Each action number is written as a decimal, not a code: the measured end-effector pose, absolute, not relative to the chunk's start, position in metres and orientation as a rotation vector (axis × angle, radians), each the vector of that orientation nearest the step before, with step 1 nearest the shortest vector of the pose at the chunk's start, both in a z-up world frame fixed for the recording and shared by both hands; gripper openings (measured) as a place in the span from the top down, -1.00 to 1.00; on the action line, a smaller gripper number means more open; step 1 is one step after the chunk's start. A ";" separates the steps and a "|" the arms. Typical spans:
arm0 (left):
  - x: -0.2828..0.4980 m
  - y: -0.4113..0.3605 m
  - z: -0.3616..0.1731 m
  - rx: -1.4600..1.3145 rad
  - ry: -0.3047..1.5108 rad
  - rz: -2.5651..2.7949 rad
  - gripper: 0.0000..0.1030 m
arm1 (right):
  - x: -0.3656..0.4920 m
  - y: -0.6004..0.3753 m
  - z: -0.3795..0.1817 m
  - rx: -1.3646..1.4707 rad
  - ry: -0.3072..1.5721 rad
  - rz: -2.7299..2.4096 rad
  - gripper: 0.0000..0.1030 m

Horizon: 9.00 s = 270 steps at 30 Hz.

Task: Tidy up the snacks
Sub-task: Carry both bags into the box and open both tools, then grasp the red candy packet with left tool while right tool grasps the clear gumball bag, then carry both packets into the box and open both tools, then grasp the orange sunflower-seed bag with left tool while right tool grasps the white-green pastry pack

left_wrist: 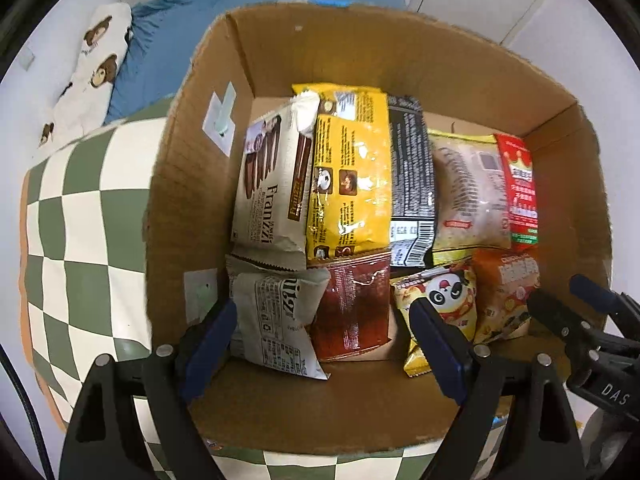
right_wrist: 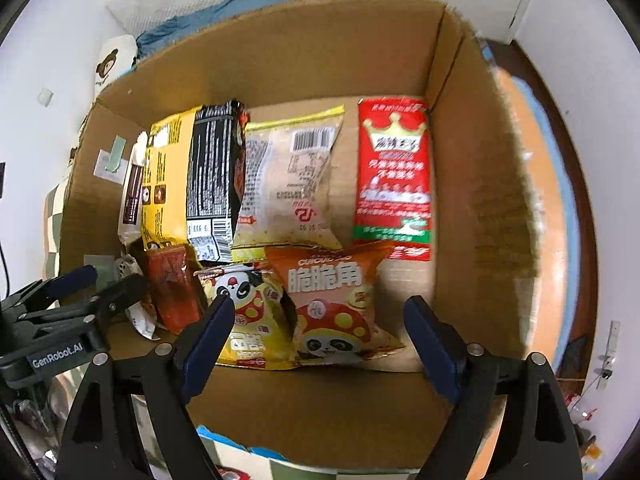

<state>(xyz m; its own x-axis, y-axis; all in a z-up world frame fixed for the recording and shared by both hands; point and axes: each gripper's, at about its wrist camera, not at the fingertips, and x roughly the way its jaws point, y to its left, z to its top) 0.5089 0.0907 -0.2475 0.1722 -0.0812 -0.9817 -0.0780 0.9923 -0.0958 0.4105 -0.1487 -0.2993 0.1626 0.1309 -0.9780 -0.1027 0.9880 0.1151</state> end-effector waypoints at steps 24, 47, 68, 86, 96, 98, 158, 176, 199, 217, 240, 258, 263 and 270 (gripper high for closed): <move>0.392 0.073 -0.131 -0.038 1.014 -0.006 -0.71 | 0.302 -0.169 -0.174 -0.001 1.032 0.150 -0.72; 0.286 0.060 -0.247 0.043 1.399 -0.138 -0.71 | 0.203 -0.200 -0.216 0.143 1.200 0.173 -0.72; 0.292 0.071 -0.364 -0.156 1.591 -0.095 0.03 | 0.251 -0.191 -0.326 0.100 1.391 0.129 -0.72; 0.313 0.069 -0.375 -0.276 1.589 -0.053 -0.22 | 0.210 -0.162 -0.385 0.070 1.573 0.193 -0.10; 0.306 0.056 -0.352 -0.228 1.529 -0.048 0.02 | 0.204 -0.172 -0.398 0.174 1.527 0.122 0.01; 0.310 0.051 -0.337 -0.236 1.520 -0.060 0.02 | 0.195 -0.169 -0.395 0.169 1.514 0.128 0.01; 0.593 0.065 -0.237 -0.148 1.412 -0.078 -0.72 | 0.480 -0.170 -0.281 0.085 1.355 0.100 -0.80; 0.512 0.073 -0.181 -0.061 1.181 -0.032 -0.72 | 0.413 -0.166 -0.246 0.042 1.225 0.114 -0.80; 0.375 0.058 -0.104 -0.035 0.935 -0.043 -0.72 | 0.273 -0.181 -0.145 0.000 0.930 0.106 -0.80; 0.330 0.080 -0.088 -0.078 0.879 0.029 -0.72 | 0.219 -0.186 -0.116 0.077 0.878 0.134 -0.85; 0.358 0.221 -0.278 -0.258 1.361 0.258 -0.72 | 0.293 -0.016 -0.381 0.166 1.372 0.202 -0.26; 0.380 0.163 -0.354 -0.230 1.461 0.095 -0.17 | 0.250 -0.092 -0.385 0.105 1.466 0.154 -0.20; 0.309 0.148 -0.363 -0.191 1.562 0.013 -0.16 | 0.228 -0.096 -0.389 0.026 1.528 0.224 -0.20; 0.278 0.140 -0.380 -0.252 1.614 0.017 -0.21 | 0.199 -0.105 -0.406 -0.023 1.599 0.257 -0.34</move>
<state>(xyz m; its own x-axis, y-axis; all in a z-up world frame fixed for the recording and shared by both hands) 0.2779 0.1405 -0.3797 -0.0376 -0.1515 -0.9877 -0.1721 0.9747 -0.1430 0.1993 -0.1050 -0.4061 -0.0491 0.1439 -0.9884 -0.1727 0.9734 0.1503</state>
